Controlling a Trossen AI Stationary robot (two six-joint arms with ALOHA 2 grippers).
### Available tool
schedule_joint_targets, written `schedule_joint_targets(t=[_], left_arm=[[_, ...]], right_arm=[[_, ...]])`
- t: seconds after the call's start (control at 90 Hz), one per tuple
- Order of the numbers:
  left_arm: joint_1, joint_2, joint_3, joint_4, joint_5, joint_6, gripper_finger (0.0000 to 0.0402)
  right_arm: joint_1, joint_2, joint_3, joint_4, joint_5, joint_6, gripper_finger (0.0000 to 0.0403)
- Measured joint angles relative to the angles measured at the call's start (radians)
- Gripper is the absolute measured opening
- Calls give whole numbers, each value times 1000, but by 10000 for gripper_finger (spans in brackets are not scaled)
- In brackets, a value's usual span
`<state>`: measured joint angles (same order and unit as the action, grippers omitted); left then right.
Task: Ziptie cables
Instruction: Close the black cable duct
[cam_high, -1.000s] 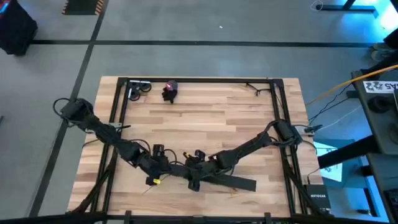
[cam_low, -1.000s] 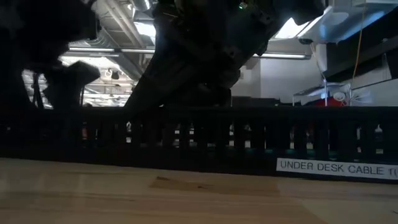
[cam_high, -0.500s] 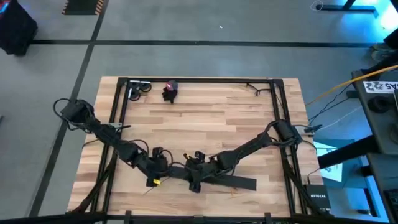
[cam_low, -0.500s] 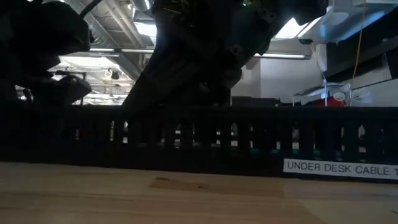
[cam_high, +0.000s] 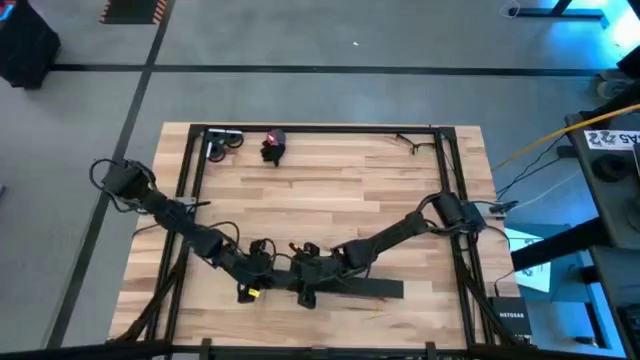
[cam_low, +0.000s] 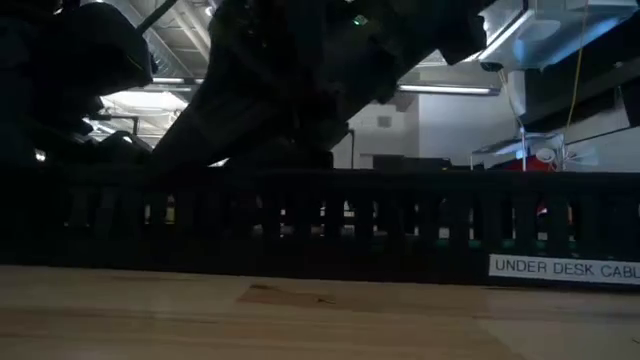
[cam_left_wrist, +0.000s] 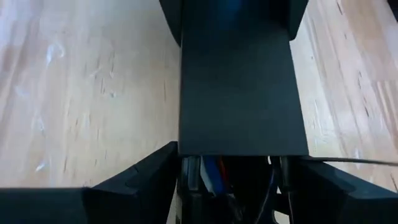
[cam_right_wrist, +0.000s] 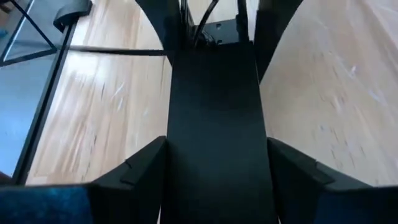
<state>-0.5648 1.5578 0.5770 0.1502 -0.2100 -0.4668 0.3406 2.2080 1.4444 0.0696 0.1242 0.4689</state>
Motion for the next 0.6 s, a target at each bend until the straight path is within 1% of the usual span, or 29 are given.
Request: schedule_joint_targets(t=[0.167, 0.256, 0.322, 0.367, 0.433, 0.522, 0.6], left_arm=[[2, 4, 3, 3, 1, 22, 243], [8, 4, 5, 3, 3, 19, 256], [17, 4, 16, -22, 25, 26, 268], [26, 1, 38, -79, 55, 27, 274], [32, -17, 85, -224, 79, 4, 279], [32, -52, 154, -434, 89, -42, 281], [22, -88, 202, -566, 95, -59, 282]], right_arm=[[-7, 9, 14, -8, -4, -3, 223], [-7, 8, 19, -42, -12, -6, 223], [-7, 6, 22, -62, -15, -9, 223], [-7, 6, 25, -75, -19, -9, 223], [-4, 6, 26, -89, -18, -4, 223], [-5, 5, 27, -97, -14, -2, 223], [-5, 5, 26, -101, -14, -2, 223]])
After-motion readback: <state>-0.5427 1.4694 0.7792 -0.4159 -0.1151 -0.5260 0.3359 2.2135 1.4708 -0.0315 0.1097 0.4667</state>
